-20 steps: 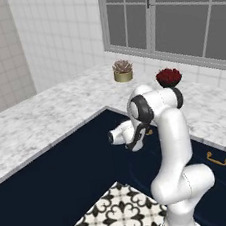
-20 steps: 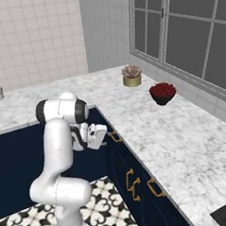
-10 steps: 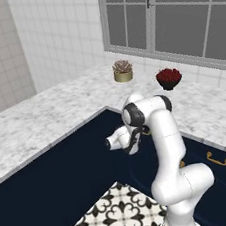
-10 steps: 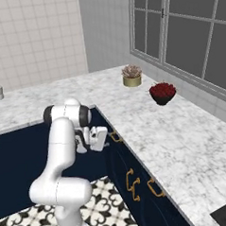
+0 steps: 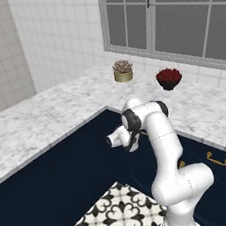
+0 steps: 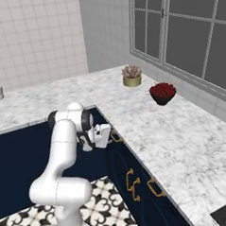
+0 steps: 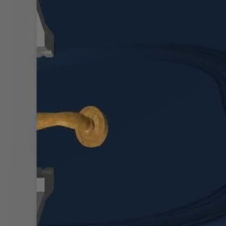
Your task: Take a straw from the drawer in front and place it inside the glass cup on the dining counter.
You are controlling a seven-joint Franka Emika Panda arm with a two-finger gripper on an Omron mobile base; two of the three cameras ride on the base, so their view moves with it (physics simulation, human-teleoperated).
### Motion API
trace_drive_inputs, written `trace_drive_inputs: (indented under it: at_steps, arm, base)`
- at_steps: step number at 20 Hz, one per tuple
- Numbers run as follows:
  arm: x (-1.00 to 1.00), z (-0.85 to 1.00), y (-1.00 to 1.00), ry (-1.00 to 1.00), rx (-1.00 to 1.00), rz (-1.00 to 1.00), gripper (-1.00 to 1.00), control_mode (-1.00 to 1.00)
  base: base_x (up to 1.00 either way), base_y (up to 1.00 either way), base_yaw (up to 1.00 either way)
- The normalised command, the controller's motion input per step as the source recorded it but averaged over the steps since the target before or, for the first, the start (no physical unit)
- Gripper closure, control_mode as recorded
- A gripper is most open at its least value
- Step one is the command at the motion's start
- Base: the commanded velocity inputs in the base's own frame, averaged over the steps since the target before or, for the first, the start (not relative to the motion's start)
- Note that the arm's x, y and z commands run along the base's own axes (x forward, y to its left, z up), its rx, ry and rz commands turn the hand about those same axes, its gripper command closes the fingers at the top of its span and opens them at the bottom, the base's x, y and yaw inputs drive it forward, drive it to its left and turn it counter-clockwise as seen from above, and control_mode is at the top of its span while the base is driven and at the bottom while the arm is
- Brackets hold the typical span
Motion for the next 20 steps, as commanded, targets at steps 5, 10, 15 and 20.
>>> trace_drive_inputs:
  at_steps: [5, 10, 15, 20]
  arm:
    - [0.36, -0.41, -0.42, 0.01, 0.01, 0.07, -1.00, -1.00]
    - [0.45, -0.29, -0.24, 0.07, 0.01, 0.06, 1.00, -1.00]
    - [0.38, -0.26, -0.44, 0.10, 0.09, 0.09, 1.00, -1.00]
    - [0.27, -0.26, -0.41, 0.11, 0.16, 0.12, 1.00, -1.00]
  base:
    - [0.00, 0.00, 0.00]
    - [0.00, 0.00, 0.00]
    - [0.00, 0.00, 0.00]
    - [0.00, 0.00, 0.00]
